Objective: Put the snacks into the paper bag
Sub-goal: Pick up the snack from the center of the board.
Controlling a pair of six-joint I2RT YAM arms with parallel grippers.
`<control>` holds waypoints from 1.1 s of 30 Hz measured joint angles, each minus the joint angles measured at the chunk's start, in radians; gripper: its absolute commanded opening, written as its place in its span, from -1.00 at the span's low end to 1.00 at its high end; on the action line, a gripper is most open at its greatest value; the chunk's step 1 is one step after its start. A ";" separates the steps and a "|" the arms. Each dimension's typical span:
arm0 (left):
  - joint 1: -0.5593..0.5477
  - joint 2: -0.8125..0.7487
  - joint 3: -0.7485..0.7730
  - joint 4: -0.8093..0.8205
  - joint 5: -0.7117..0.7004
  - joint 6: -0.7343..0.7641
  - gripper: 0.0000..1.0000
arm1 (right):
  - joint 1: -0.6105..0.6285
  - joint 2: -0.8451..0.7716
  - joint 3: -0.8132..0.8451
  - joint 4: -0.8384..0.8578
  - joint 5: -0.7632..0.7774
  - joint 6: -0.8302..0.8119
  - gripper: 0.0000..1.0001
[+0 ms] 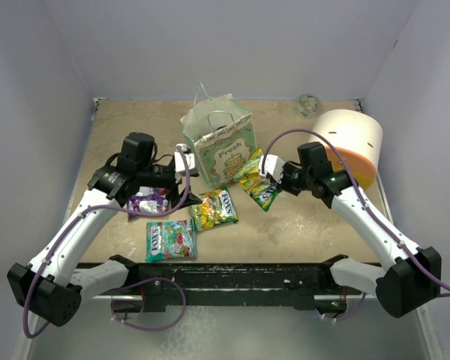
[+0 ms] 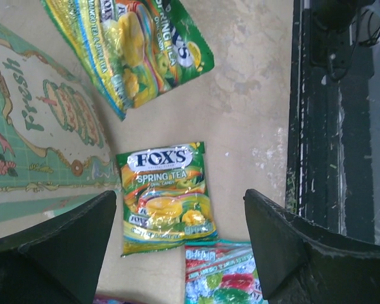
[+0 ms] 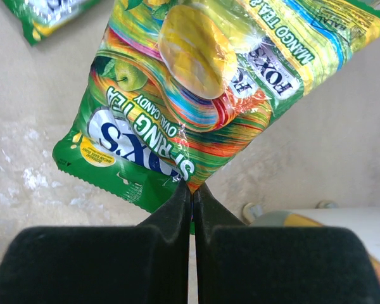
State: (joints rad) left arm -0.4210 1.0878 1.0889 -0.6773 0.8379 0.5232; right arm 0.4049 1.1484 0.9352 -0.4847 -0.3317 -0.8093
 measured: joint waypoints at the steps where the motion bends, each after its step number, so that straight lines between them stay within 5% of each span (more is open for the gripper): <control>1: -0.004 0.011 0.010 0.006 0.005 -0.017 0.66 | 0.019 -0.011 0.011 0.008 0.000 0.009 -1.00; 9: -0.025 0.105 0.135 0.064 0.026 -0.189 0.69 | 0.151 -0.062 0.112 0.039 -0.035 0.090 -1.00; 33: -0.026 0.281 0.169 0.366 0.287 -0.698 0.68 | 0.211 -0.148 0.089 0.217 -0.153 0.175 -1.00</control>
State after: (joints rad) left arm -0.4473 1.3689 1.2575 -0.3115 1.1248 -0.1745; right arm 0.6159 1.0008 1.0245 -0.2672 -0.4843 -0.6346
